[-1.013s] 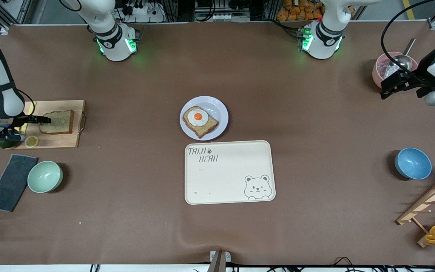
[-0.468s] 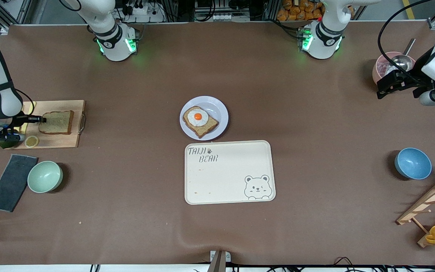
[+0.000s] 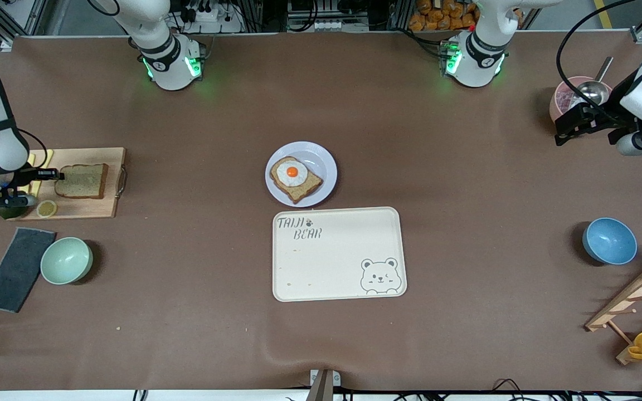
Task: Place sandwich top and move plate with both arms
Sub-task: 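Grasp the bread slice with the right gripper and lift it, then carry the bread slice with the right gripper over the egg toast plate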
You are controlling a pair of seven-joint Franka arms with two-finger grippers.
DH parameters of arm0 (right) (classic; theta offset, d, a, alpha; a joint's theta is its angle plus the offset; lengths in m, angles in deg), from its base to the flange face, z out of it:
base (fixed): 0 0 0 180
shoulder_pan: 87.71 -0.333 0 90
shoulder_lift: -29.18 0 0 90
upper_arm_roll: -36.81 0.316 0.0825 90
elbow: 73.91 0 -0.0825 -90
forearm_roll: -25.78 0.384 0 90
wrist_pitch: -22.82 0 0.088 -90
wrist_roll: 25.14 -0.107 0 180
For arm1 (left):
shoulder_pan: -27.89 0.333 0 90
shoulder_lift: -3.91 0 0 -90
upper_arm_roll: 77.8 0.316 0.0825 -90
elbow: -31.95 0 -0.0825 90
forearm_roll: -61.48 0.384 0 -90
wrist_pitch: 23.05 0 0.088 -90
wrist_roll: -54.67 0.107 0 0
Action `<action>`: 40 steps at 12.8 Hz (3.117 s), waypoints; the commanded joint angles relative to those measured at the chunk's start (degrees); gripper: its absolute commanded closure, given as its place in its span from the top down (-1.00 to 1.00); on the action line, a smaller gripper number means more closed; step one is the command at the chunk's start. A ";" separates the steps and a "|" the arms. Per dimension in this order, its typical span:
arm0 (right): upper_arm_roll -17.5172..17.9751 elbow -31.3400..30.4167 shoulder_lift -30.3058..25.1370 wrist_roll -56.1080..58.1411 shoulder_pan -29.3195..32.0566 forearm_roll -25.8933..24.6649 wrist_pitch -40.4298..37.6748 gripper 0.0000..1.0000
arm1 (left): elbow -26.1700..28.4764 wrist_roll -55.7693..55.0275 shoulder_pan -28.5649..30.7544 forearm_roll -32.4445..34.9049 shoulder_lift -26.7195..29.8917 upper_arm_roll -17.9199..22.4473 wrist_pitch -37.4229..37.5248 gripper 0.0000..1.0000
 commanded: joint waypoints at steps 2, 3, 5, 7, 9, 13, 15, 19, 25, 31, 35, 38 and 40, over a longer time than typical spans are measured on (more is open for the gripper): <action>2.77 -0.45 -8.24 4.49 0.62 0.63 -3.92 -1.00 | -0.33 -0.54 0.29 -0.80 0.33 -0.12 0.67 1.00; 2.95 0.42 -9.39 6.60 0.53 2.03 -5.15 -1.00 | -0.33 -0.54 0.38 -0.71 0.24 -0.12 0.67 1.00; 4.00 4.36 -9.67 12.12 0.45 4.93 -9.18 -1.00 | -0.33 -0.45 0.12 -0.44 0.15 -0.12 0.67 1.00; 5.67 7.71 -9.67 16.53 0.45 6.34 -12.35 -1.00 | -0.33 -0.36 0.29 -0.62 0.24 -0.12 0.67 1.00; 7.34 9.91 -9.58 20.31 0.45 8.44 -14.91 -1.00 | -0.25 -0.53 0.12 -0.71 0.24 -0.12 0.67 1.00; 13.75 10.97 -9.67 23.14 0.27 13.09 -21.40 -1.00 | -0.25 -0.27 0.65 -0.71 0.51 -0.12 0.67 1.00; 17.88 10.89 -9.23 22.62 -1.91 15.31 -21.69 -1.00 | -0.25 -0.10 0.73 -0.71 0.59 -0.03 0.67 1.00; 18.60 10.89 -8.61 20.86 -13.94 20.93 -20.46 -1.00 | -0.33 -0.10 0.65 -0.62 0.59 -0.12 0.67 1.00; 18.68 10.80 -7.12 12.44 -22.30 26.03 -19.49 -1.00 | -0.25 -0.62 0.30 -0.79 0.77 -0.12 0.67 1.00; 18.69 10.19 -7.29 -4.69 -31.97 27.62 -14.58 -1.00 | -0.16 -0.27 0.82 -0.80 0.86 0.23 1.81 1.00; 18.69 6.76 -6.07 -11.22 -38.31 28.66 -7.81 -1.00 | -0.25 -0.36 0.73 -0.80 0.86 0.06 1.81 1.00; 18.69 5.71 -3.87 -11.14 -40.15 30.08 -3.43 -1.00 | -0.07 -0.45 0.73 -0.80 0.77 0.06 1.81 1.00; 18.69 5.09 -3.16 -11.22 -41.12 30.08 -2.35 -1.00 | -0.07 -0.36 0.73 -0.88 0.59 -0.03 1.81 1.00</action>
